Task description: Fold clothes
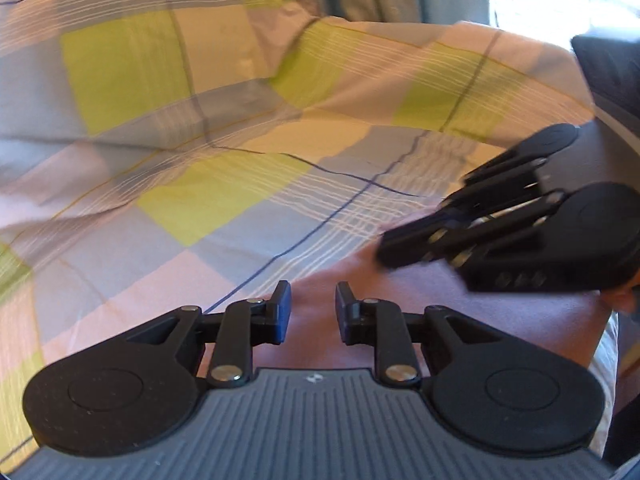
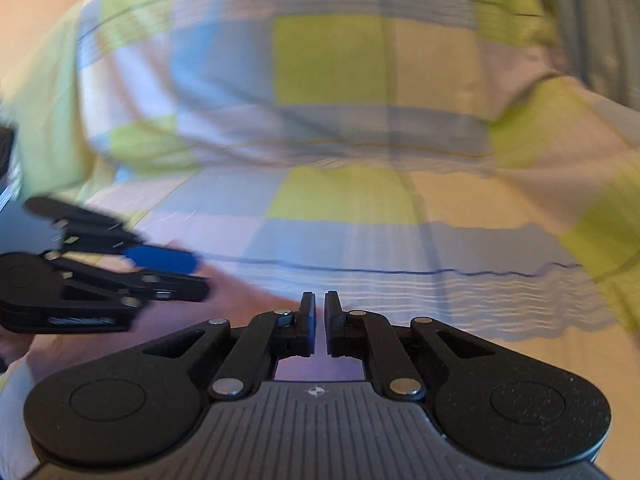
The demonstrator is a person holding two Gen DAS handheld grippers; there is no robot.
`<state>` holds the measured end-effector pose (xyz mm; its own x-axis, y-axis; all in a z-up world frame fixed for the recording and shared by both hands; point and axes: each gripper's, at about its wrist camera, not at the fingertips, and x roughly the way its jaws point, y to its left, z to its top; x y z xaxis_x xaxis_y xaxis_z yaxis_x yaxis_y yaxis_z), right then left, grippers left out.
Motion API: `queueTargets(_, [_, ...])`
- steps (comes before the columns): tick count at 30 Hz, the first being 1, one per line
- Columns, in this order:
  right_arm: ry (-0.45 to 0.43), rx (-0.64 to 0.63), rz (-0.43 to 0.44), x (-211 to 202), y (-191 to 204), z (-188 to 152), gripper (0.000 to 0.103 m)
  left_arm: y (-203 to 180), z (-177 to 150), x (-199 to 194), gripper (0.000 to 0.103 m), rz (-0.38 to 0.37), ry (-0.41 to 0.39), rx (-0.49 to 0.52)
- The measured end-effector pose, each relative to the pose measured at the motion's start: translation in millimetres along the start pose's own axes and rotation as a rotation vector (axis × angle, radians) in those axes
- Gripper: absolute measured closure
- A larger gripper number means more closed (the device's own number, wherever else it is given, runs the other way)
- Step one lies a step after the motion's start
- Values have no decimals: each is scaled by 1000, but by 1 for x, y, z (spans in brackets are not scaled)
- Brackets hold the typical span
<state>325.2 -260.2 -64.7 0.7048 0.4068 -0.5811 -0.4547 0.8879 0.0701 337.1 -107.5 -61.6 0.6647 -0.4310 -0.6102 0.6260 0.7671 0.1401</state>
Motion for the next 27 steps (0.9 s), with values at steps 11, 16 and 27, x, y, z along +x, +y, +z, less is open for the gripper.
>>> queueTargets(11, [37,41,-91,7,-14,-8,102,41,-15,9,80,139,39,-134])
queueTargets(16, [26,77,-152,1,-27,-13,102,39,-14,6,80,169,50,-106])
queueTargets(27, [25,88,-157,1,-29,-17,103,39,-15,6,80,174,44,-108])
